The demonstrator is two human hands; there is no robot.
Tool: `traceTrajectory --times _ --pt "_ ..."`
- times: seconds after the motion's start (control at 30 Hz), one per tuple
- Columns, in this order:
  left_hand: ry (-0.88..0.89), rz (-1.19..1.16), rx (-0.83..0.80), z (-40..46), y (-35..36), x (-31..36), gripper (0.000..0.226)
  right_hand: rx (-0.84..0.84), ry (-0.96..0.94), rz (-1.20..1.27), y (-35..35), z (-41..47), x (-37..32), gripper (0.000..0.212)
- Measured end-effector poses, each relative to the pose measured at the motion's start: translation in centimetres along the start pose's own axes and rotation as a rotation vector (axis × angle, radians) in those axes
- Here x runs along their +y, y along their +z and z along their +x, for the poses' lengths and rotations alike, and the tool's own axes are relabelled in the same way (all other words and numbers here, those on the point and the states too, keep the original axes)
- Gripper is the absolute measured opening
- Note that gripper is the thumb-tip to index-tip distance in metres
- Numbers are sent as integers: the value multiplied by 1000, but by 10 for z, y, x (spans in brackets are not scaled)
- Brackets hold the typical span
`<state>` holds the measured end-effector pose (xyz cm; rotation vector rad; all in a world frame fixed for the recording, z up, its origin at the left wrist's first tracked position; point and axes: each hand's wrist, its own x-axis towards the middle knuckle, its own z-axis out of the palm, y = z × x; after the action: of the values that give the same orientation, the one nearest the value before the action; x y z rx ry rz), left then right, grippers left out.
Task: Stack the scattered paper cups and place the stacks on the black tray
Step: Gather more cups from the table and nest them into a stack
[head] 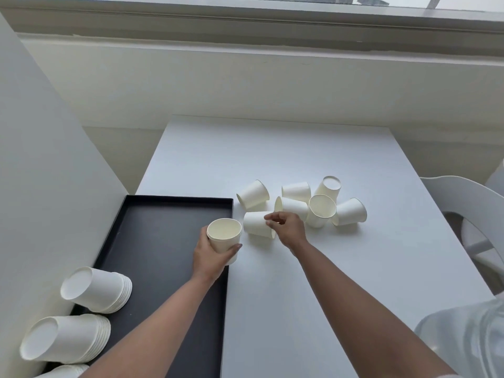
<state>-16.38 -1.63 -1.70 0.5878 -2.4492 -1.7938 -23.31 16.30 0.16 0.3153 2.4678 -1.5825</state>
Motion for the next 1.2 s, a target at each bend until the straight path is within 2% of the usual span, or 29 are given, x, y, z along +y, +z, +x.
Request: traceTrajectory --times 0.17,0.27,0.43,0.53,0.63,0.77,1.2 --pt "16 27 -23 -1 3 1 62 76 11 125 -5 -7 -3 13" --pt "28 36 -32 -2 5 3 63 174 -53 159 -10 -8 -15 21" --pt "55 39 -54 -4 7 9 61 185 -402 162 -10 -19 -42 22" --pt "66 21 -76 -5 8 12 59 173 -679 41 -5 -28 -49 23" --pt "76 27 -85 -7 9 14 57 119 -823 -87 -1 -33 -48 25" --pt "75 16 -65 -8 9 18 62 38 -844 -158 5 -38 -43 26" --pt "89 16 -22 5 7 25 51 -95 -817 -194 23 -39 -33 27"
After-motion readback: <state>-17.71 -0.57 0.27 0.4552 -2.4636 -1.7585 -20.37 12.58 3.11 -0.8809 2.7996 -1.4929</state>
